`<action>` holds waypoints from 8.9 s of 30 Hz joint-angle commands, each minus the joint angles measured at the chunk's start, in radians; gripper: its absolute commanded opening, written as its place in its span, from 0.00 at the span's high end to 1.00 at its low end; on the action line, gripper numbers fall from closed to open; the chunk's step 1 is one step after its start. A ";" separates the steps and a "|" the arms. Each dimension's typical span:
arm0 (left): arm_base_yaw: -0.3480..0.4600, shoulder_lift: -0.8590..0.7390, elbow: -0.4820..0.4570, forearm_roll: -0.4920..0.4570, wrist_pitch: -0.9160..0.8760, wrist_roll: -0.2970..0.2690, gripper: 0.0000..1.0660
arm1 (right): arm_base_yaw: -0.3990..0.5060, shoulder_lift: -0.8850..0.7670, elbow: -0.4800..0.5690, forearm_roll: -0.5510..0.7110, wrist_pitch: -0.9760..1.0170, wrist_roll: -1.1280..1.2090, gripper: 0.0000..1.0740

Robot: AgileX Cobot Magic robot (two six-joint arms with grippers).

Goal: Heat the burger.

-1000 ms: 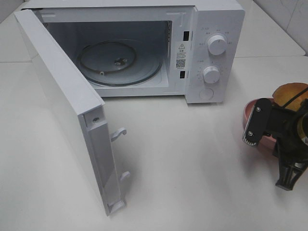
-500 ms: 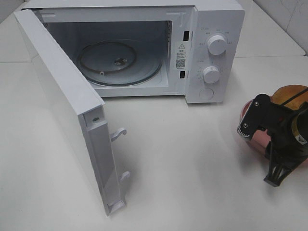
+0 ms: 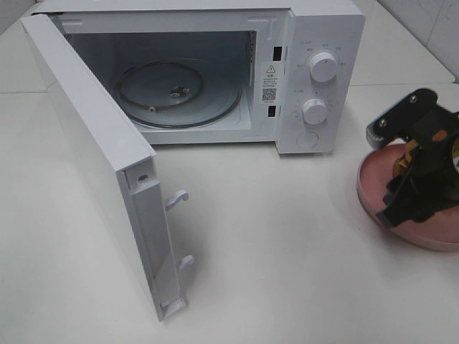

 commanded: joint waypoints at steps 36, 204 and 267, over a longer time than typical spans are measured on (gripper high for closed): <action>0.001 -0.020 0.003 -0.004 -0.013 -0.002 1.00 | -0.262 -0.273 -0.309 0.485 0.855 -0.079 0.38; -0.378 2.025 -0.758 0.027 -1.413 0.152 1.00 | -0.260 -1.485 0.097 0.563 0.765 -0.178 0.40; -0.053 1.497 -0.953 0.052 0.152 -0.102 1.00 | -0.260 -1.485 0.097 0.563 0.765 -0.178 0.40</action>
